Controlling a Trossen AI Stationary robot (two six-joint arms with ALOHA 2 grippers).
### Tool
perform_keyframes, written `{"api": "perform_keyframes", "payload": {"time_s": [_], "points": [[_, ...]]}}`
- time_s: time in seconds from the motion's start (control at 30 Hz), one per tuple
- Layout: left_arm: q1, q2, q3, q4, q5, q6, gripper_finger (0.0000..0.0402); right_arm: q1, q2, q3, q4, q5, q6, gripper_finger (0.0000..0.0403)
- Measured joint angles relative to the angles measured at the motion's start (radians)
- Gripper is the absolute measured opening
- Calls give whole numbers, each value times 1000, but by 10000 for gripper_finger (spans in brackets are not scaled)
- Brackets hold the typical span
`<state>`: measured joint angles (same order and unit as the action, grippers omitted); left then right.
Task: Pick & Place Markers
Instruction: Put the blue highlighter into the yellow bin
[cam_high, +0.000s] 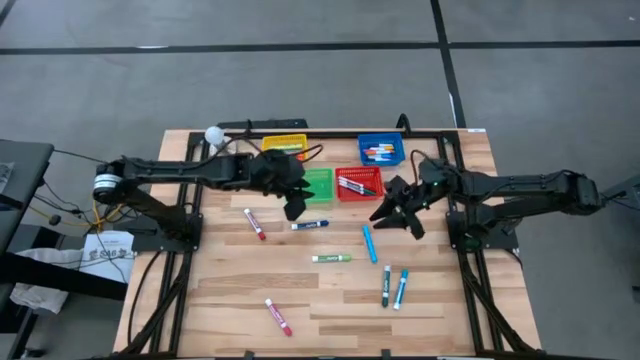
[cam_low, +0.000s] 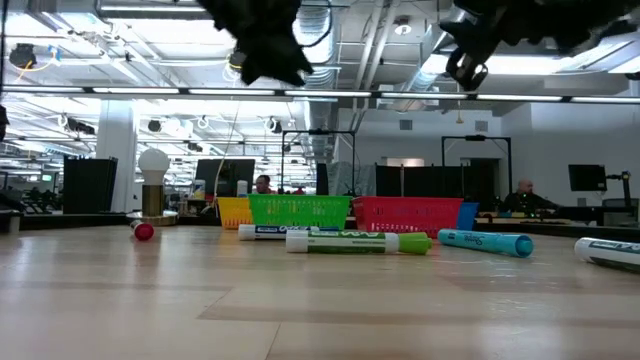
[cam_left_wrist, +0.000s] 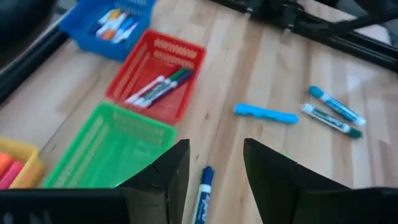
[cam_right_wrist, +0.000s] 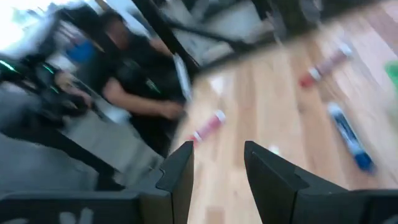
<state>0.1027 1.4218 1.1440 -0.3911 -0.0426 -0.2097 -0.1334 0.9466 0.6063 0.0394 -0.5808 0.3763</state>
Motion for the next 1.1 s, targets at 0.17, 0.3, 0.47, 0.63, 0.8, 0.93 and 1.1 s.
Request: {"api": "perform_keyframes", "payload": {"time_s": [0.17,0.3,0.47,0.63,0.8,0.93,1.1], "points": [[-3,-97,-164,106,-18,-52,150,106,24,143,-406,237,-67,131],[5,-181,-270,170,-35,-56,150,174,67,222,-596,355,26,131],[18,-282,-362,188,-83,-57,150,224,150,245,-638,363,245,131],[39,-368,-438,218,-92,-53,150,277,271,244,-648,371,435,131],[58,-430,-498,233,-96,-37,150,317,397,245,-637,367,579,131],[57,-458,-531,244,-106,-3,150,310,474,277,-638,372,652,131],[57,-473,-537,244,-114,26,150,286,565,345,-661,400,680,131]]}}
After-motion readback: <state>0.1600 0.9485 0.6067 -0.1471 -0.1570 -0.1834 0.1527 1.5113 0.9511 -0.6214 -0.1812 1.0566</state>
